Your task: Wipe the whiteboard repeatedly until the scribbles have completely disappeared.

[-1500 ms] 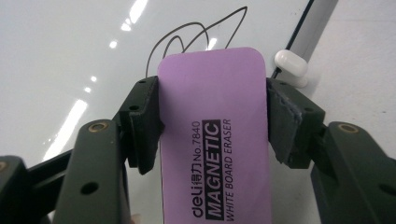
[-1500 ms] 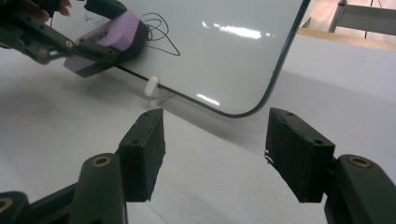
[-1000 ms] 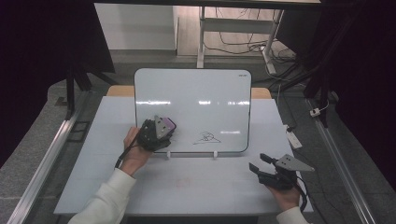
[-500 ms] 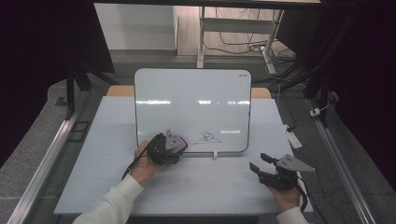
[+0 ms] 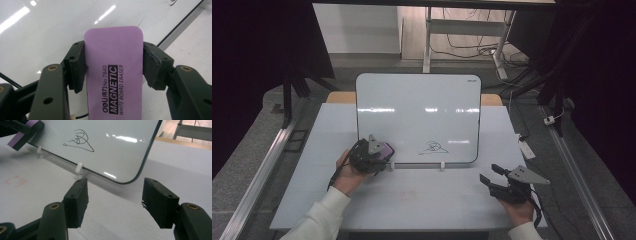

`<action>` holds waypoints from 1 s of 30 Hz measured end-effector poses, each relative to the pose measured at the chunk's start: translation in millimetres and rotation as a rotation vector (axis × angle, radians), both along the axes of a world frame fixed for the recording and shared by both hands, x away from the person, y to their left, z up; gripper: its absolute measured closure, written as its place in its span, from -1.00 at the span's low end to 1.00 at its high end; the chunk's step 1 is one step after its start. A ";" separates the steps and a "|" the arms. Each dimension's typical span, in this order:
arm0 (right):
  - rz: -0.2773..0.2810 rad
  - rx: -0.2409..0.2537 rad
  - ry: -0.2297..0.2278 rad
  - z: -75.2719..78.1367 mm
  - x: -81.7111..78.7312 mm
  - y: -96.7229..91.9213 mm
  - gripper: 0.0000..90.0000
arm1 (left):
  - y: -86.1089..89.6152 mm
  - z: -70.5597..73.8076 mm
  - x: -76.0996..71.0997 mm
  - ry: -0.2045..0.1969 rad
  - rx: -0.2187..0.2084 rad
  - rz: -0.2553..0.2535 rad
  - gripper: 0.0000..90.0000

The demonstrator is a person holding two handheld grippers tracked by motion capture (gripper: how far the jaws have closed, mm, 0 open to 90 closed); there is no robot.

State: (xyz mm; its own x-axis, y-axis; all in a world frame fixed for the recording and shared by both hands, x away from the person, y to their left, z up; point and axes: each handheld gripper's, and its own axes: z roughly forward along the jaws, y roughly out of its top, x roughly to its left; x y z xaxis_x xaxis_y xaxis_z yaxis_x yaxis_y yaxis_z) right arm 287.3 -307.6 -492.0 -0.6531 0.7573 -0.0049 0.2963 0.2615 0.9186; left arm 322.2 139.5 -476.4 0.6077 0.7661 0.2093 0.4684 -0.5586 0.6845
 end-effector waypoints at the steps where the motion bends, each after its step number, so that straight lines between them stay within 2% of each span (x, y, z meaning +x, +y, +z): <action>1: 0.002 0.001 0.001 -0.2 0.3 0.1 -0.18 | -4.3 -0.9 0.3 0.007 -0.001 -0.018 -0.10; 3: 0.002 -0.001 0.001 -0.3 0.3 0.2 -0.17 | -17.2 -2.8 0.6 0.002 0.024 -0.044 -0.10; 9: -0.001 -0.001 -0.005 0.8 -0.4 -0.8 -0.18 | -59.2 -0.4 7.9 -0.004 0.051 -0.125 -0.10; 12: -0.003 0.006 -0.007 1.3 -0.3 -1.7 -0.18 | -74.0 2.4 13.2 -0.003 0.035 -0.150 -0.10; 16: -0.008 0.007 -0.010 1.6 -0.5 -3.0 -0.18 | -89.2 3.6 18.5 0.002 0.009 -0.175 -0.10; 25: -0.018 0.011 -0.020 2.7 -1.5 -5.0 -0.17 | -120.0 4.7 24.9 0.000 0.016 -0.234 -0.10; 30: -0.025 0.012 -0.022 2.8 -2.0 -6.4 -0.17 | -132.3 7.8 31.0 0.004 0.004 -0.265 -0.10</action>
State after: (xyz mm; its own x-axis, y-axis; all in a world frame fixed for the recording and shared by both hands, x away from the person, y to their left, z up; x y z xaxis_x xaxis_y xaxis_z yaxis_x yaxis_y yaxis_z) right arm 285.3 -314.0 -489.2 -0.6337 0.7735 -0.0098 0.2827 0.2434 0.9278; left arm 353.2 7.1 -468.6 0.7877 0.5794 0.2092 0.3081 -0.6645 0.6808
